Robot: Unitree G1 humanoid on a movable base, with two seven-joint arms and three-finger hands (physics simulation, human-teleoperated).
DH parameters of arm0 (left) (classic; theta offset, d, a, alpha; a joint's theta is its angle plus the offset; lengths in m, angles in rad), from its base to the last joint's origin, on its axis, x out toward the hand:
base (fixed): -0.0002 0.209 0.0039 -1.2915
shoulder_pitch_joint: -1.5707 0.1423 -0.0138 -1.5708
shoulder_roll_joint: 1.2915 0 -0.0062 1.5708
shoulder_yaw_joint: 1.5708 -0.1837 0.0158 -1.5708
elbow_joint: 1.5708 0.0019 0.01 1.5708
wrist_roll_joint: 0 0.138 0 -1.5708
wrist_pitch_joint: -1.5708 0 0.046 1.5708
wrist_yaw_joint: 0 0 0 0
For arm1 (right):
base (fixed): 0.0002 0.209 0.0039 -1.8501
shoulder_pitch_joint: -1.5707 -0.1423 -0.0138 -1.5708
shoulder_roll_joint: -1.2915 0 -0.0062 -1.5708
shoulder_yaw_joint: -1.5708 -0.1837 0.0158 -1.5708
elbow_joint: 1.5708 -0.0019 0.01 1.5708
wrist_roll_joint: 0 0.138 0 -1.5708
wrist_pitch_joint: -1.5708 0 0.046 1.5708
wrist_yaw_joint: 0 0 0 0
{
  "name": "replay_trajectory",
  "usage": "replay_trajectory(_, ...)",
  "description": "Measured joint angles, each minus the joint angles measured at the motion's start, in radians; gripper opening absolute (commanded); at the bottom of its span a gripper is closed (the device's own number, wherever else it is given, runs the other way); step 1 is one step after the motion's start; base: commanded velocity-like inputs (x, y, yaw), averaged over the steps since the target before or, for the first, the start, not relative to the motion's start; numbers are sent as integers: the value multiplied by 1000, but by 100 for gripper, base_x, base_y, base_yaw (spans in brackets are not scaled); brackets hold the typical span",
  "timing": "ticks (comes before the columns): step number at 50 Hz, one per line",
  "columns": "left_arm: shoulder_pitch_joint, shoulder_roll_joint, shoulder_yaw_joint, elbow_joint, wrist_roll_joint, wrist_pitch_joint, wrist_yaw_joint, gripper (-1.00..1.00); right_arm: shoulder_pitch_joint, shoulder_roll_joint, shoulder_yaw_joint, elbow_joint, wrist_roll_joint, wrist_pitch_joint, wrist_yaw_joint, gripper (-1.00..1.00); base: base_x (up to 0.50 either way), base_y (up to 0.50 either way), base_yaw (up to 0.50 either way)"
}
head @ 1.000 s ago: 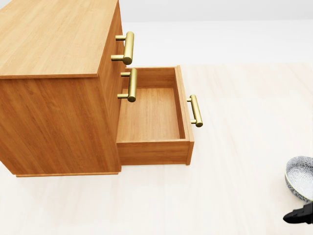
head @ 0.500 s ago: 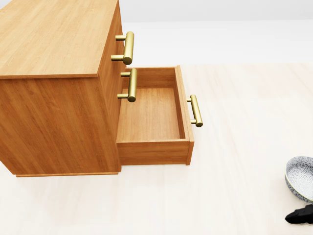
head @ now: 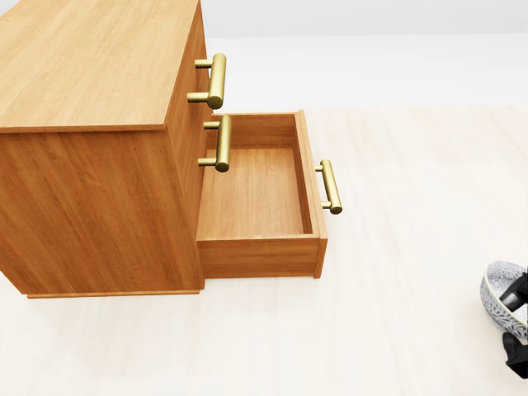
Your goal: Put the bowl on top of the cabinet.
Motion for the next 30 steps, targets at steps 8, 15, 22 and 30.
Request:
replay_trajectory(8, -2, -4, -3, -1, 7, 0, -4, 100, 6, 3, -9, -37, 4, 0, 31, -100, 0, 0, 0)
replay_trajectory(15, -4, -7, -5, 0, 14, 0, -7, 100, 12, 12, -27, -129, 2, 0, 84, -100, 0, 0, 0)
replay_trajectory(22, -6, -7, -4, 0, 17, 0, -8, 100, 17, 27, -54, -267, -6, 0, 157, -100, 0, 0, 0)
replay_trajectory(30, -6, -8, -5, -1, 19, 0, -8, 100, 13, 41, -81, -420, -25, 2, 244, -100, 0, 0, 0)
